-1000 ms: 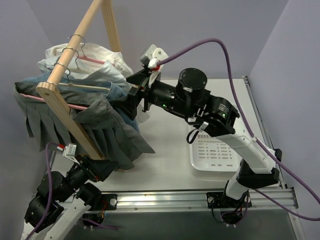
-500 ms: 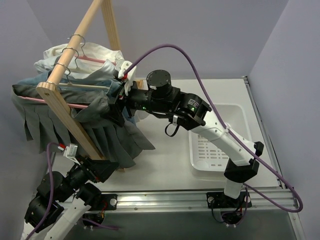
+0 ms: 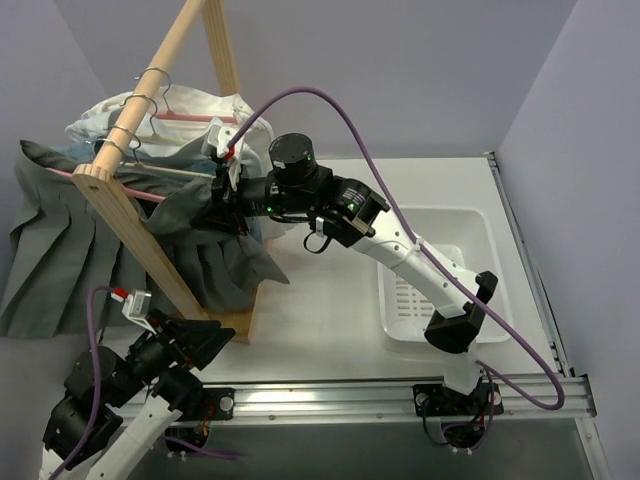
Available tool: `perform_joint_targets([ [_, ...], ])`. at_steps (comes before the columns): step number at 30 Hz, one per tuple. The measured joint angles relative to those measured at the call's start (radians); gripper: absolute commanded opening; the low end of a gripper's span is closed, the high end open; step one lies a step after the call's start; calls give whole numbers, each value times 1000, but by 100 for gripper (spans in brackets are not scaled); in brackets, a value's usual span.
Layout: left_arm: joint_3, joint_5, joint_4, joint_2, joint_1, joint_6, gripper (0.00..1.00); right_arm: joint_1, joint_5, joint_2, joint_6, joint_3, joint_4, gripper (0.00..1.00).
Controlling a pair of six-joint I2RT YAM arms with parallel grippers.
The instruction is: Remove the skirt from the hanger
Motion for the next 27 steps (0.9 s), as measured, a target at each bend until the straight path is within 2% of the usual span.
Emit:
perform_joint_targets([
  [7, 47, 40, 32, 58, 0, 39, 74, -3, 4, -61, 16, -129, 112, 0],
  [14, 146, 90, 33, 228, 0, 117, 65, -5, 75, -130, 79, -181, 225, 0],
  [19, 217, 112, 35, 308, 0, 163, 65, -8, 129, -164, 105, -181, 237, 0],
  [27, 230, 142, 43, 333, 0, 189, 64, -16, 161, -211, 120, -239, 283, 0],
])
